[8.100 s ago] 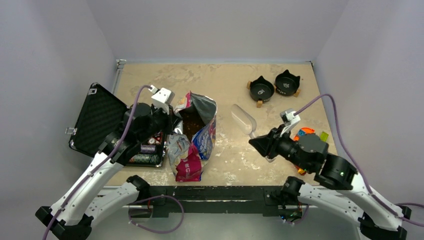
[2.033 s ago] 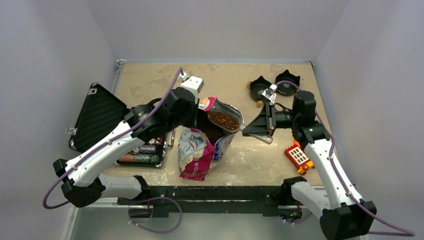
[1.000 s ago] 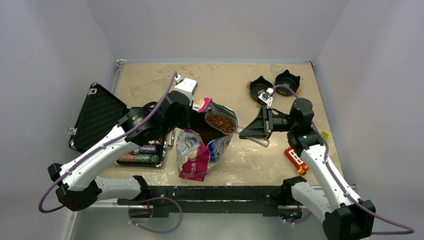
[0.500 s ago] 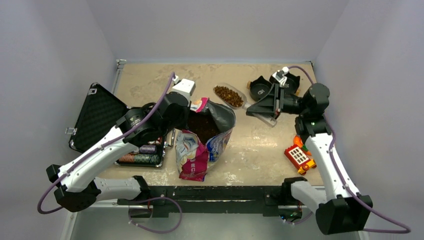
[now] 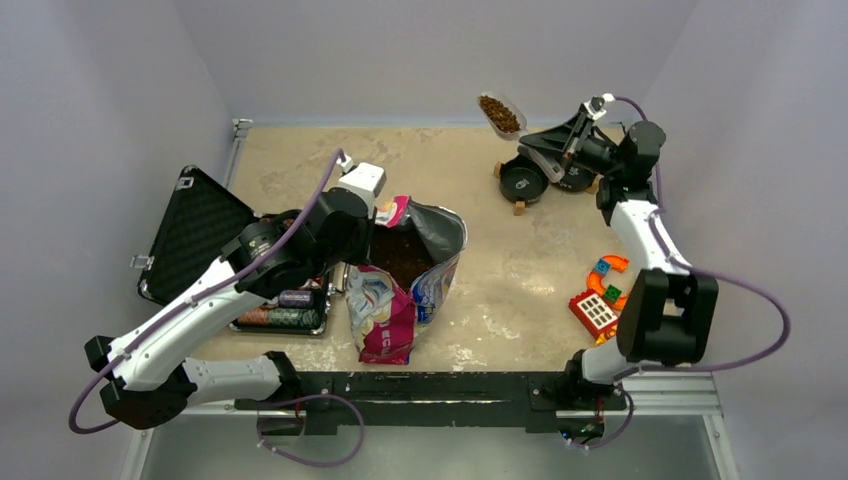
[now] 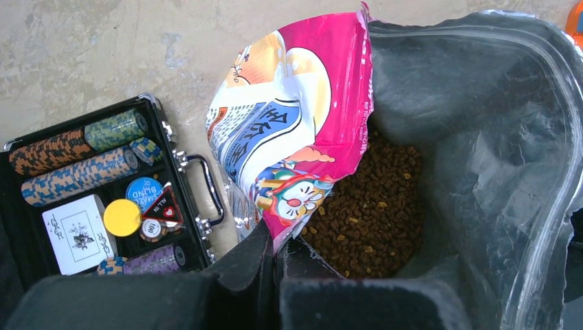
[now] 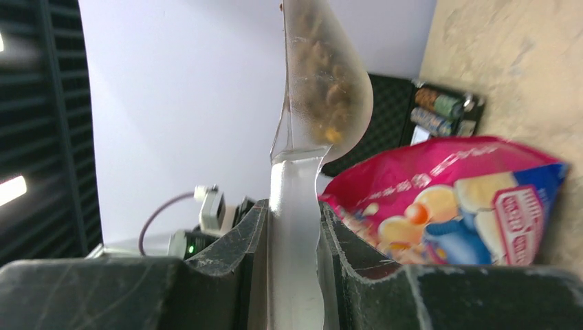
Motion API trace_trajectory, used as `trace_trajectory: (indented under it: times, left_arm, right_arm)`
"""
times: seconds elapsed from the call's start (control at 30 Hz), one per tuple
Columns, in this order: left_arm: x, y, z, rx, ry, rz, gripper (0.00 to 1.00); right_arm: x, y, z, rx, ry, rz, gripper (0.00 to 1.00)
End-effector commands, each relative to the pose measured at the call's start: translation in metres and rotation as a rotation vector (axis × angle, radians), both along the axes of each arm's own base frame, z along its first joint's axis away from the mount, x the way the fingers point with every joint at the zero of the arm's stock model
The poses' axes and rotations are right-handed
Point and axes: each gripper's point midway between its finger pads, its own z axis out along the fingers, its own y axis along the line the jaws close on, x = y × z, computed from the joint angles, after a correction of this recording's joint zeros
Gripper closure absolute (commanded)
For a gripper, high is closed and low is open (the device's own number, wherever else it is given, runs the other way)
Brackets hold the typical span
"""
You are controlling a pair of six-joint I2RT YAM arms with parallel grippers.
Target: Serve the pet food
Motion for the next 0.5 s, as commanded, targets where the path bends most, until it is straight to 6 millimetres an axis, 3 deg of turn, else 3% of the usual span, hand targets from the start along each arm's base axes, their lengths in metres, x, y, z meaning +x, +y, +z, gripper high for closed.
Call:
trace_trajectory:
  times: [0.0, 0.23, 0.47]
  left_arm:
    - [0.004, -0.005, 0.079, -0.243, -0.208, -0.011, 1.00]
    - [0.004, -0.005, 0.081, -0.239, -0.214, -0.023, 1.00]
    - [0.004, -0.003, 0.078, -0.226, -0.216, -0.018, 1.00]
  right_arm:
    - [0.040, -0.016, 0.010, 0.009, -0.144, -0.090, 1.00]
    - [0.083, -0.039, -0.051, 0.025, -0.067, -0.158, 1.00]
    - [0.088, -0.063, -0.123, 0.013, 0.042, -0.214, 1.00]
